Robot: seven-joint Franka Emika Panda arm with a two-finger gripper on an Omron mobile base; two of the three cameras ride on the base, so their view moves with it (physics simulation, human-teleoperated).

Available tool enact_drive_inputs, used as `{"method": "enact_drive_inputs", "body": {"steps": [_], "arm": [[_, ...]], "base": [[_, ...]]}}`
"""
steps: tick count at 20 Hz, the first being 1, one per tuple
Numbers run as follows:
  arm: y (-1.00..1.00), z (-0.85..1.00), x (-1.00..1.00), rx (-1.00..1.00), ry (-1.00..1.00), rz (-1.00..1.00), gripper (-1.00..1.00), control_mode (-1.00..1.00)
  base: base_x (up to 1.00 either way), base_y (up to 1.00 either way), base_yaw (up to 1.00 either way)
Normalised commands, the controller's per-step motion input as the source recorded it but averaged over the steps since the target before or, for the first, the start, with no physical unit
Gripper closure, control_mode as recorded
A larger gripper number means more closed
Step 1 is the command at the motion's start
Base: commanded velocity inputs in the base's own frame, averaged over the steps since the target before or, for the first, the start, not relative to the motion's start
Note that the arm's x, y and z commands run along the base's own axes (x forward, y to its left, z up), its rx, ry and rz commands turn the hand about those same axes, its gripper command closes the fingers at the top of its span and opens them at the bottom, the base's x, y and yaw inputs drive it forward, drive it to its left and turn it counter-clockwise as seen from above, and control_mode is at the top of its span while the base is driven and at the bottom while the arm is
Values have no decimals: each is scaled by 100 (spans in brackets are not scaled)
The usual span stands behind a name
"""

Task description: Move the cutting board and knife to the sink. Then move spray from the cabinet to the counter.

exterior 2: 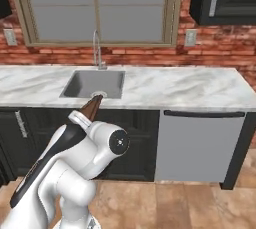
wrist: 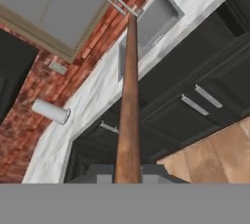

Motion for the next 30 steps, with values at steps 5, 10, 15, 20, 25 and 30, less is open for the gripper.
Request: {"method": "enact_drive_inputs", "body": {"steps": [5,10,15,20,25,30], "arm": [[0,0,0,0,0,0,100,100],[0,0,0,0,0,0,100,100],[0,0,0,0,0,0,100,100],[0,0,0,0,0,0,100,100],[0,0,0,0,0,0,100,100],[0,0,0,0,0,0,100,100]], "base": [[77,32,1],[77,38,1],[76,40,0],[46,40,0],[-26,18,-8],[-48,9,-12]]}}
